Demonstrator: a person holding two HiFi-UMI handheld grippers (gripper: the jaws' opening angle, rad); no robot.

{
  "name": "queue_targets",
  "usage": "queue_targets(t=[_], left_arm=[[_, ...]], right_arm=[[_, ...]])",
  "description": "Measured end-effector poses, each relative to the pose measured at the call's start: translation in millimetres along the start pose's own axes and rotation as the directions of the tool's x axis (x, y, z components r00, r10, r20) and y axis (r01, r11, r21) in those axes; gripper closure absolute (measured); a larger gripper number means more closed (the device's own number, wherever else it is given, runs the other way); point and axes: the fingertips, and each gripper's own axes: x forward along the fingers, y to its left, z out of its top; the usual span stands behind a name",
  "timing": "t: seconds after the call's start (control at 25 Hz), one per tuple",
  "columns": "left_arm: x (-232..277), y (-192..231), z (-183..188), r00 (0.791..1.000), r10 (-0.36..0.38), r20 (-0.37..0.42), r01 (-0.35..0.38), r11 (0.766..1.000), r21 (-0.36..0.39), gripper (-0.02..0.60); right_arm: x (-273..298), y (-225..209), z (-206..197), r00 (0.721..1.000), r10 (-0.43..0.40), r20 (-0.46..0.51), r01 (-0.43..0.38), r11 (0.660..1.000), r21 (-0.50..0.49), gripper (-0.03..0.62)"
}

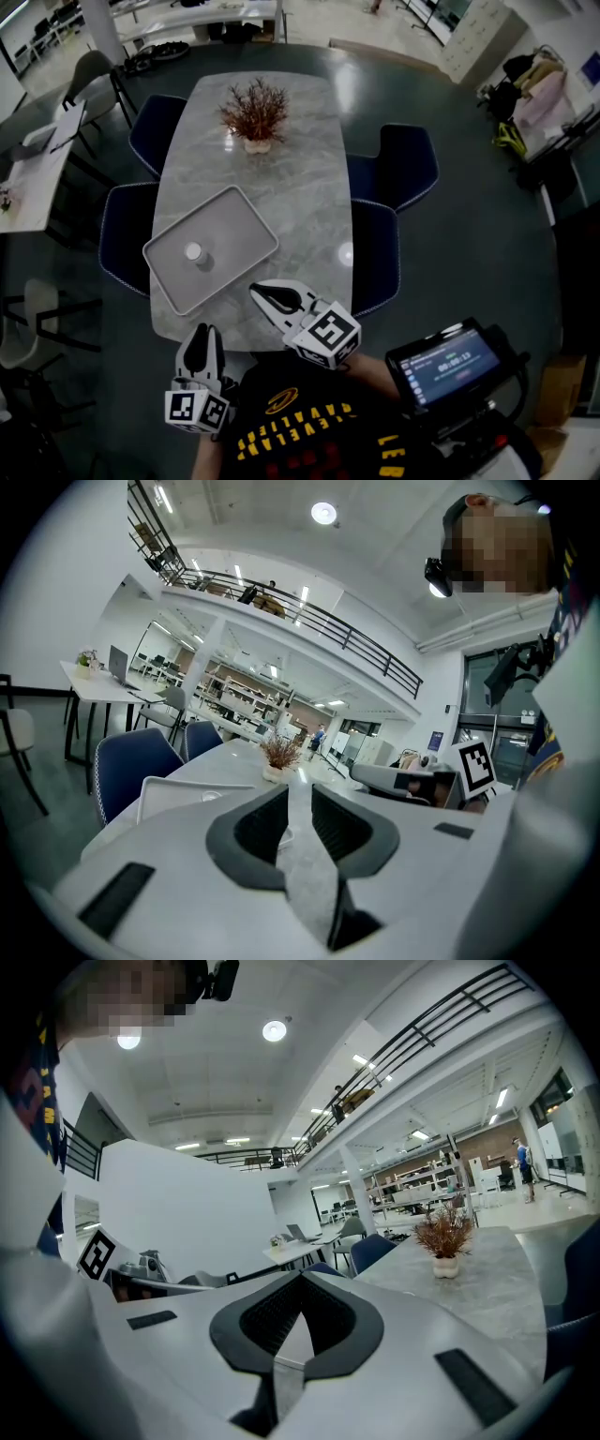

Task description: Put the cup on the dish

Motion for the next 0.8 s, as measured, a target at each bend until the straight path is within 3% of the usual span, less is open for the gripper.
queue_targets(t=[0.32,0.8], left_arm=[[8.0,2.7,-9.2,0.999,-0.001,-0.034,0.001,1.0,-0.01,0.501],[25.1,8.6,-13.1,1.0,-0.016,-0.007,0.016,1.0,0.009,0.5]], right_arm=[[1.8,-8.1,-6.9,1.0,-0.007,-0.022,0.007,1.0,0.03,0.591],[3.8,-19.1,-1.4,1.0,0.005,-0.008,-0.005,1.0,0.015,0.591]])
